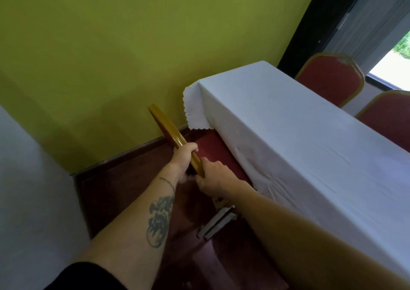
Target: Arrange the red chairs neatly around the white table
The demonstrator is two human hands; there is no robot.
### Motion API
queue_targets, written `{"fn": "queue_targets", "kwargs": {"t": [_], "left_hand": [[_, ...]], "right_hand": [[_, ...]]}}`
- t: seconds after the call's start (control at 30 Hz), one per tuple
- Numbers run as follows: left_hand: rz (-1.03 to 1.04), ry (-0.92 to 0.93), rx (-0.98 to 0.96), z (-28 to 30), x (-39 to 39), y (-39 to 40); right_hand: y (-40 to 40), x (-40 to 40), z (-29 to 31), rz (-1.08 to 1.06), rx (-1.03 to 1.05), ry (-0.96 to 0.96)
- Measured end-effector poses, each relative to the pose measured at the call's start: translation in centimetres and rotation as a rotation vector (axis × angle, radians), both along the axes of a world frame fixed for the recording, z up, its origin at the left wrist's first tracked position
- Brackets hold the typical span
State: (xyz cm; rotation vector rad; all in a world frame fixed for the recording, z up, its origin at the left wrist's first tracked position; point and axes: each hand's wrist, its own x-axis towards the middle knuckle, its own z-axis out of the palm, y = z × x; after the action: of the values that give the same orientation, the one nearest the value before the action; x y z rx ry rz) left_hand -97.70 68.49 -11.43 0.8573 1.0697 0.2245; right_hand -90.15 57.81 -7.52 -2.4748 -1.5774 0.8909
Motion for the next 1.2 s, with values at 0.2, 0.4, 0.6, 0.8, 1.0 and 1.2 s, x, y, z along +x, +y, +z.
{"fn": "queue_targets", "kwargs": {"t": [0.2, 0.4, 0.6, 0.8, 1.0, 1.2], "left_hand": [[0.153, -0.029, 0.056, -0.5, 1.2, -1.1], [0.363, -0.05, 0.066, -0.8, 2.7, -2.1], [0.539, -0.018, 0.075, -0.7, 4.4, -3.2], [0.611, 0.027, 0.102, 0.2, 5.1, -3.3], [0.573, 0.201, 0.276, 2.1, 4.7, -3.3], [0.362, 0.486, 0.622, 3.7, 3.2, -4.5]], "right_hand": [[-6.3, 2.8, -0.7, 0.043, -0.348, -0.086], [-8.8, 4.6, -1.8, -0.011, -0.51, -0.17], [-7.1, 5.6, -1.7, 0.014, -0.402, -0.228], [-6.8, 6.1, -1.7, 0.041, -0.4, -0.204], [-7.7, 6.3, -1.1, -0.011, -0.293, -0.21], [-10.4, 6.9, 0.5, -0.145, -0.079, -0.083]]}}
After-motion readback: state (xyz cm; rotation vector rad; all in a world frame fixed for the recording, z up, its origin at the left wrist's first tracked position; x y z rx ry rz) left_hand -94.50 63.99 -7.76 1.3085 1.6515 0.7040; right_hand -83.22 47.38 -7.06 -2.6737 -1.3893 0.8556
